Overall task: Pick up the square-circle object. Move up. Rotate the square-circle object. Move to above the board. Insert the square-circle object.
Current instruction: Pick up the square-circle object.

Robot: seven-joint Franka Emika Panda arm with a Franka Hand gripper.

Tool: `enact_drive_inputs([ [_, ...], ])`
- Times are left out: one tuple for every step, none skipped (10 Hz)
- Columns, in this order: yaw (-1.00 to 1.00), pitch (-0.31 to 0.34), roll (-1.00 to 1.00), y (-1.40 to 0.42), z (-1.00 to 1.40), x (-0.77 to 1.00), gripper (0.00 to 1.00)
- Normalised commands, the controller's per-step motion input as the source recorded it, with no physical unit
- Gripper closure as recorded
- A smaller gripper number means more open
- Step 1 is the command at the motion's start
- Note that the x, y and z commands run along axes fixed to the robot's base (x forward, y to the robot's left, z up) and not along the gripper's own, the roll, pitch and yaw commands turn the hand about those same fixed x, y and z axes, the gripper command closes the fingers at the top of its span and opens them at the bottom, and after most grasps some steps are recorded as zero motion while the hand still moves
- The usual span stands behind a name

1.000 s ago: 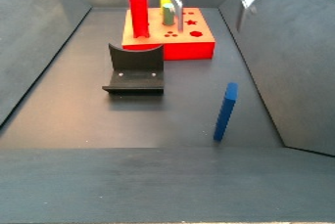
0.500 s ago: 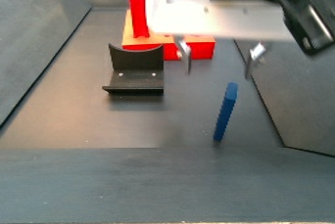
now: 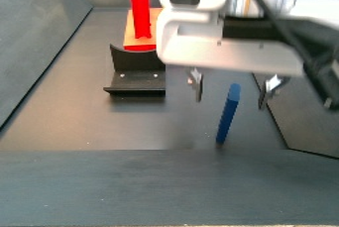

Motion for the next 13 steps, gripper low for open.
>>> enact_drive_inputs([
  [-0.21,-0.271,-0.31,0.27,-0.31,-0.03,0.0],
  [-0.13,-0.244,-0.2,0.09,-0.27,-0.07,0.0],
  [0.0,-0.103,0.0,-0.02,-0.15,0.0,0.0],
  [0.0,-0.014,0.1,-0.19,0.0,-0.01,0.0],
  [0.0,-0.066,0.06,-0.11,0.0,-0.11,0.0],
  [0.0,-0.013,0.2,-0.27,0.0,-0.02,0.0],
  [0.0,-0.001,0.04,-0.08,0.0,0.0,0.0],
  [0.0,0.024,0.0,0.0,0.0,0.0,0.0],
  [0.0,0.0,0.0,0.0,0.0,0.0,0.0],
  [0.0,0.0,0.0,0.0,0.0,0.0,1.0],
  [0.0,0.0,0.0,0.0,0.0,0.0,1.0],
  [0.0,0.0,0.0,0.0,0.0,0.0,1.0],
  [0.0,0.0,0.0,0.0,0.0,0.0,1.0],
])
